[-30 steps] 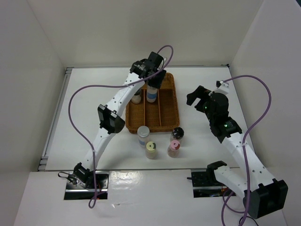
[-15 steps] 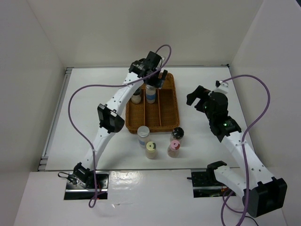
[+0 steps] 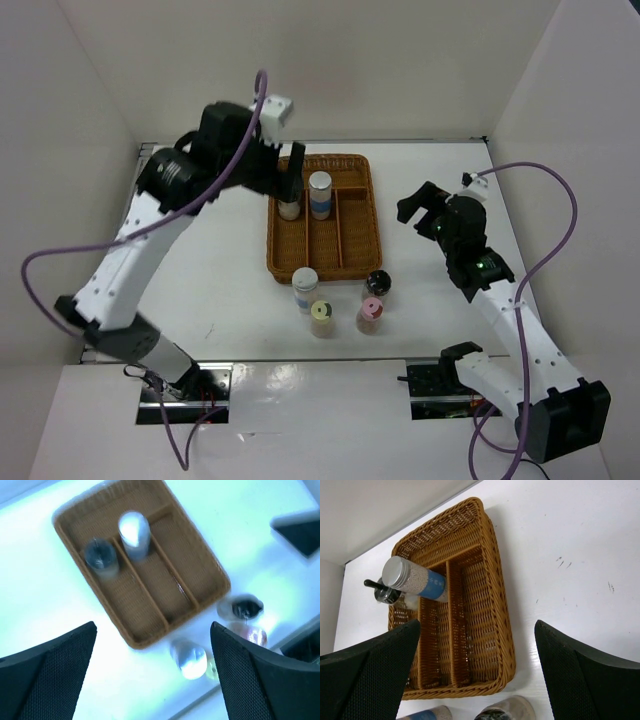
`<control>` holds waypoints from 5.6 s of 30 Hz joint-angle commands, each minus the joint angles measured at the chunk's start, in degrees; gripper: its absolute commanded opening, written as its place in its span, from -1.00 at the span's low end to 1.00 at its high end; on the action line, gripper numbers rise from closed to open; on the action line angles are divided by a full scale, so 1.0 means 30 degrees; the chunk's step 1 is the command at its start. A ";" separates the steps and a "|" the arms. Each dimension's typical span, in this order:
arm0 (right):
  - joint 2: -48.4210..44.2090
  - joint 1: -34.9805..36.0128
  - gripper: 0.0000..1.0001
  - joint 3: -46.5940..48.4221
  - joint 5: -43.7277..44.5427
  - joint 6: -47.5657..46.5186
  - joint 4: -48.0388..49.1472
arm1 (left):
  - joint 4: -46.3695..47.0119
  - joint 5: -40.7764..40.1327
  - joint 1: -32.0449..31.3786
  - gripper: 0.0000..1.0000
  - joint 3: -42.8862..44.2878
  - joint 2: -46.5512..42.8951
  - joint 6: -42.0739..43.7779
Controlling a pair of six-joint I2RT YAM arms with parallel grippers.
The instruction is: Organize the condiment bottles
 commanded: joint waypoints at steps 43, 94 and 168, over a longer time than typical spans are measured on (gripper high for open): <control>-0.2687 -0.0520 0.97 -0.0443 0.0146 0.1250 -0.1958 | 0.7826 -0.4091 -0.5727 1.00 -1.9168 -0.2775 -0.6412; -0.1429 -0.0520 0.97 -0.0443 -0.1316 0.0107 -0.1374 | 0.7594 -0.1926 -0.1745 -0.01 -0.4696 0.4401 -0.0992; 0.7772 1.7263 0.97 0.4187 0.1142 -0.4055 -0.6060 | 0.8385 0.3672 0.9620 1.00 -1.5089 -0.8954 -0.2897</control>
